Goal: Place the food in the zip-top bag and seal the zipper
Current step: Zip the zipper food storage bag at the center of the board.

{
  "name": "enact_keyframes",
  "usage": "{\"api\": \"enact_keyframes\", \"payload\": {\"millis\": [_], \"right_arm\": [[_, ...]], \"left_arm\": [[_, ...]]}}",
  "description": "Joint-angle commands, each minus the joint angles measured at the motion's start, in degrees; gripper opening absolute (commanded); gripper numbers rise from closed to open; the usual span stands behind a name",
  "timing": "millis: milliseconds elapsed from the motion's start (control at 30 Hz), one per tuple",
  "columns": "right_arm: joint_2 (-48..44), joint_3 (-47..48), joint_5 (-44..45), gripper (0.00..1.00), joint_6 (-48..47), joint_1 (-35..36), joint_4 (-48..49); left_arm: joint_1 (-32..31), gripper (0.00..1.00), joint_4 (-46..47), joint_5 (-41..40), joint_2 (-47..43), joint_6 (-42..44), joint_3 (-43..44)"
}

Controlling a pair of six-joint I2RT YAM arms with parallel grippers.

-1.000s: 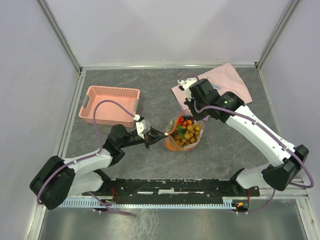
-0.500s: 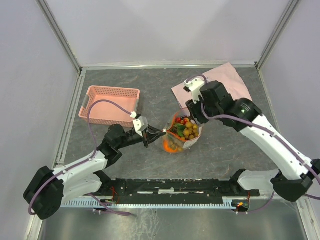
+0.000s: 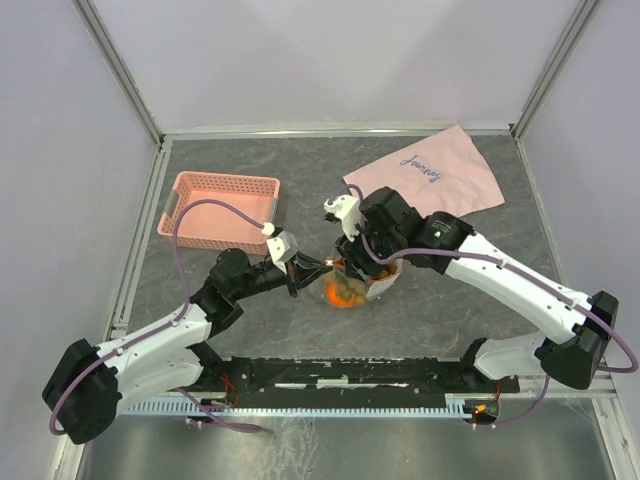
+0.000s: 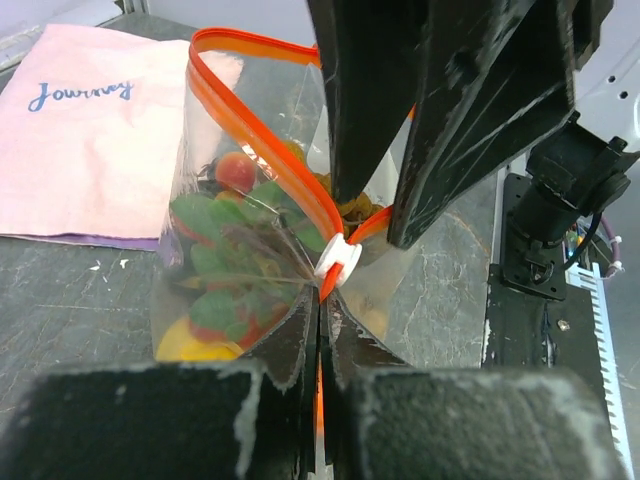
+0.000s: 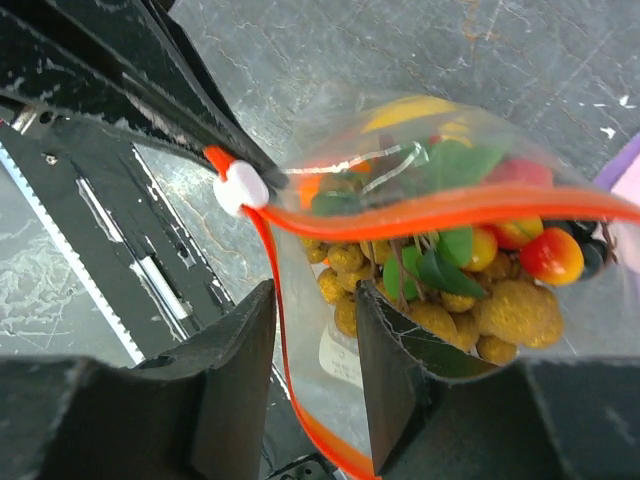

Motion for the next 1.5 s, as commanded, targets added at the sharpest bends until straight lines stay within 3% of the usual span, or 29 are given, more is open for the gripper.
{"api": "enact_keyframes", "payload": {"millis": [0,67,233,367,633,1000,1467], "right_arm": [[1.2,1.1,-4.1,0.44,-1.3,1.0,5.4],[1.4,1.1,-4.6,0.36,-1.7,1.2,5.9],[1.0,1.2,-4.6,0.02,-2.6,1.2,6.6],[-0.2,1.2,-5.8,0.02,-3.1,1.3,7.6],[-0.3,1.6,-5.8,0.02,-3.7,1.2,7.3],[-0.6,1.3,-6.7,0.02,-4.7,1.3,7.2],[-0.4,1.4,-6.8,0.02,-5.5,1.2,6.9]], "left_arm": [[-0.7,0.03,0.7,-2.0,-1.6,-0.5,3.3],[-0.9,0.03,0.4,-2.1,-1.9,-0.4,3.4],[-1.4,0.07,-0.9,-2.7,-2.6,0.6,3.8],[-1.7,0.26,-1.0,-2.3,-2.8,1.7,3.3],[-1.7,0.46,0.9,-0.7,-1.7,3.1,2.5],[-1.7,0.46,5.0,2.0,0.4,7.0,1.8],[-1.5,0.56,4.8,-2.5,1.3,12.4,0.7]]}}
